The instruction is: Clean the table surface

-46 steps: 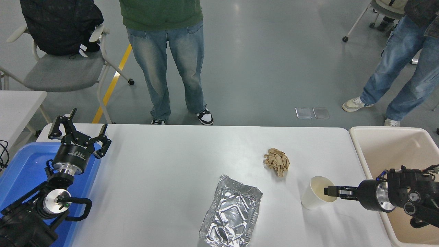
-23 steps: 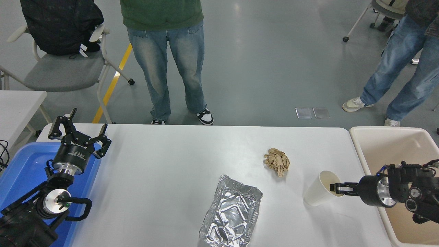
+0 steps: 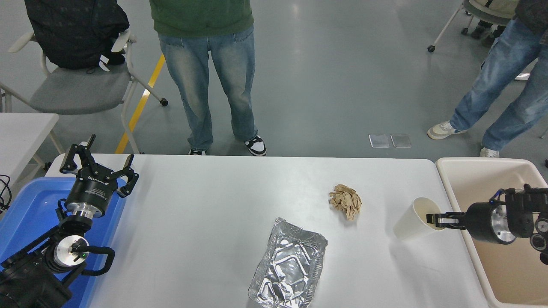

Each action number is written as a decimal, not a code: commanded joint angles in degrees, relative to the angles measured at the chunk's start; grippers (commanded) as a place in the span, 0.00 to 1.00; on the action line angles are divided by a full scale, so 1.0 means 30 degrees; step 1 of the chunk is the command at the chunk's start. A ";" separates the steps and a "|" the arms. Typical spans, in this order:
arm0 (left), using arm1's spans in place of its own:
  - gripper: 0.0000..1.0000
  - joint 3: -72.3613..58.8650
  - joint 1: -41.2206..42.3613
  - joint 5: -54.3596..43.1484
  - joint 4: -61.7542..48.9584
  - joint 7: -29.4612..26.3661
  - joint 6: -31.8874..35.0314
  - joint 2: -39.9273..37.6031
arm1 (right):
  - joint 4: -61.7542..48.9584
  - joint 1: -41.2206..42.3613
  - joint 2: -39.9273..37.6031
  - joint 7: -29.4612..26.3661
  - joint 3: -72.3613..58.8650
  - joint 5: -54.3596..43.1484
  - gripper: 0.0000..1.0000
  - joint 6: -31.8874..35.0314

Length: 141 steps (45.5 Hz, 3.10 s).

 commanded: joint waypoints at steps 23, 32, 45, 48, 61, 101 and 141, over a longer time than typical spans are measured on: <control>0.99 0.0000 -0.0001 0.0001 0.0001 0.0019 0.0000 0.0020 | 0.2774 0.2940 -0.6928 0.1795 0.0528 -0.0755 0.00 -0.0007; 0.99 0.0000 0.0028 0.0001 0.0001 -0.0011 0.0000 -0.0009 | 0.2599 0.3029 -0.7839 0.2237 0.0498 -0.0755 0.00 0.0022; 0.99 0.0000 -0.0001 0.0001 0.0001 -0.0011 0.0000 0.0020 | 0.0931 0.2941 -0.8250 0.2295 0.0498 -0.0813 0.00 -0.0007; 0.99 0.0000 0.0028 0.0001 0.0001 -0.0011 0.0000 -0.0009 | 0.0315 0.2941 -0.8250 0.2324 0.0469 -0.0784 0.00 -0.0007; 0.99 0.0000 0.0028 0.0001 0.0001 -0.0011 0.0000 -0.0009 | -0.3111 0.2649 -0.6729 0.2383 0.0088 -0.0579 0.00 -0.0417; 0.99 0.0000 0.0028 0.0001 0.0001 -0.0011 0.0000 -0.0009 | -2.0131 -0.3006 0.4843 0.3466 0.0000 0.1765 0.00 -0.3816; 0.99 0.0000 0.0028 0.0001 0.0001 -0.0011 0.0000 -0.0009 | -2.5380 -0.5321 0.9885 0.3350 -0.6972 1.0642 0.00 -0.5867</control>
